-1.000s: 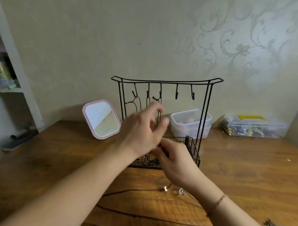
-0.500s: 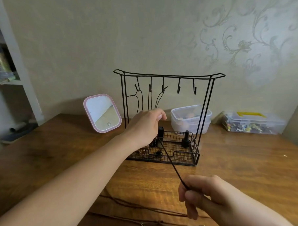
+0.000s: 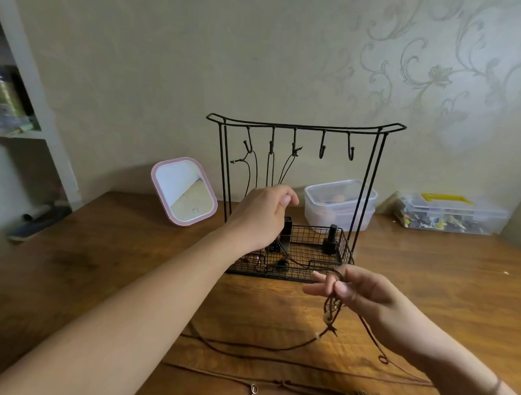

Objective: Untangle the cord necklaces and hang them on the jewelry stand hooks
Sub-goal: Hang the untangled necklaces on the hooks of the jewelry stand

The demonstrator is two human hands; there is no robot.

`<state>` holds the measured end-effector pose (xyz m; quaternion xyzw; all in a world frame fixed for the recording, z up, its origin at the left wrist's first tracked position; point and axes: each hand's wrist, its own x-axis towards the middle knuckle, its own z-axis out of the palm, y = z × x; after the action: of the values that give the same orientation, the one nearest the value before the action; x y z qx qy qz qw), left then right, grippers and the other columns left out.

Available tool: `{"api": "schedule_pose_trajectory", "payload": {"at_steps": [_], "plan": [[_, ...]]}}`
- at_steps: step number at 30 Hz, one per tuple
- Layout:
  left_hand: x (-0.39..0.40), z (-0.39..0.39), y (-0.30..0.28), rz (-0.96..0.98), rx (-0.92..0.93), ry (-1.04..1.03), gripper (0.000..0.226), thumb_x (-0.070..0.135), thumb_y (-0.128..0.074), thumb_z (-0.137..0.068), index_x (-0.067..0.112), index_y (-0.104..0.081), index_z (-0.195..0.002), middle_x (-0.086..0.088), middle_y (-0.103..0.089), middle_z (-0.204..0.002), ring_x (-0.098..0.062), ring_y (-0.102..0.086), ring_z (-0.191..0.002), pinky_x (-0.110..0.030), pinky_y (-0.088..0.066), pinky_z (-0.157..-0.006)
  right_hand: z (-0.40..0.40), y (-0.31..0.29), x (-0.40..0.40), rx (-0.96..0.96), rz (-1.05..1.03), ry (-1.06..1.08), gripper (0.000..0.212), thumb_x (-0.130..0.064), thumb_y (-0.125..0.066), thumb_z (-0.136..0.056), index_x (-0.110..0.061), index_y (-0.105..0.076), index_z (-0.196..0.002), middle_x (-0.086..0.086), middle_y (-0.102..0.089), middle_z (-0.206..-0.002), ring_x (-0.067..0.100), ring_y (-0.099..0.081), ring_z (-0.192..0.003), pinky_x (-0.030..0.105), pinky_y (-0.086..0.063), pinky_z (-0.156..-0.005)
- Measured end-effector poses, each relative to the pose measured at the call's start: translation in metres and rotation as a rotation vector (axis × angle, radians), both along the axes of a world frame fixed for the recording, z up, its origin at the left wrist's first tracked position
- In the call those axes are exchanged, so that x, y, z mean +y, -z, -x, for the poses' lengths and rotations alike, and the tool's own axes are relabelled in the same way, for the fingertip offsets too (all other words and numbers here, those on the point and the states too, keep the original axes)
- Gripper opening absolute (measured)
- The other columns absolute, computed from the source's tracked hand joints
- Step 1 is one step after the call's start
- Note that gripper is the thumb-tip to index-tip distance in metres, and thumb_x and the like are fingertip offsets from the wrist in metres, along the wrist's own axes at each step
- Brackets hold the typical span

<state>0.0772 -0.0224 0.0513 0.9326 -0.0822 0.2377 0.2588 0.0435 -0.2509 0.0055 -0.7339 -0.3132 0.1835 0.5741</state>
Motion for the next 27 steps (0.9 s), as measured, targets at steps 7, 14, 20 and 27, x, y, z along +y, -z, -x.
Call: {"api": "schedule_pose_trajectory", "payload": {"at_steps": [7,14,20,27], "plan": [[-0.002,-0.002,0.004,0.001,0.002,0.014,0.026,0.02,-0.038,-0.107,0.022,-0.063,-0.116,0.013,-0.055,-0.082,-0.01,-0.054,-0.086,-0.019,-0.039,-0.071,-0.005,0.005,0.003,-0.106,0.185,0.084,0.015,-0.022,-0.049,-0.101,-0.011,-0.059,-0.102,-0.012,-0.076,-0.103,-0.006,-0.064,-0.106,0.022,-0.046,-0.091],[-0.009,0.008,0.011,-0.007,0.013,0.047,0.018,0.026,-0.051,-0.102,0.027,-0.065,-0.113,0.009,-0.067,-0.103,-0.01,-0.062,-0.096,-0.036,-0.054,-0.085,-0.015,0.015,-0.003,0.161,0.029,0.085,0.03,-0.032,-0.056,-0.091,-0.01,-0.075,-0.09,-0.009,-0.07,-0.123,0.003,-0.058,-0.122,0.039,-0.04,-0.104],[-0.016,0.02,0.048,-0.05,0.066,0.118,0.025,0.03,-0.052,-0.101,0.034,-0.057,-0.125,0.011,-0.064,-0.106,-0.007,-0.06,-0.088,-0.038,-0.055,-0.084,-0.021,0.02,-0.002,0.03,0.079,0.248,0.027,-0.037,-0.06,-0.087,-0.015,-0.075,-0.083,0.001,-0.076,-0.095,0.018,-0.067,-0.094,0.039,-0.051,-0.086],[-0.042,0.04,0.106,0.612,0.082,0.189,0.023,0.02,-0.061,-0.095,0.031,-0.044,-0.106,-0.002,-0.064,-0.098,-0.021,-0.066,-0.078,-0.042,-0.058,-0.075,-0.025,0.001,0.01,0.091,-0.19,0.365,0.023,-0.019,-0.052,-0.1,-0.008,-0.069,-0.09,0.008,-0.063,-0.077,0.023,-0.059,-0.074,0.038,-0.053,-0.066]]}}
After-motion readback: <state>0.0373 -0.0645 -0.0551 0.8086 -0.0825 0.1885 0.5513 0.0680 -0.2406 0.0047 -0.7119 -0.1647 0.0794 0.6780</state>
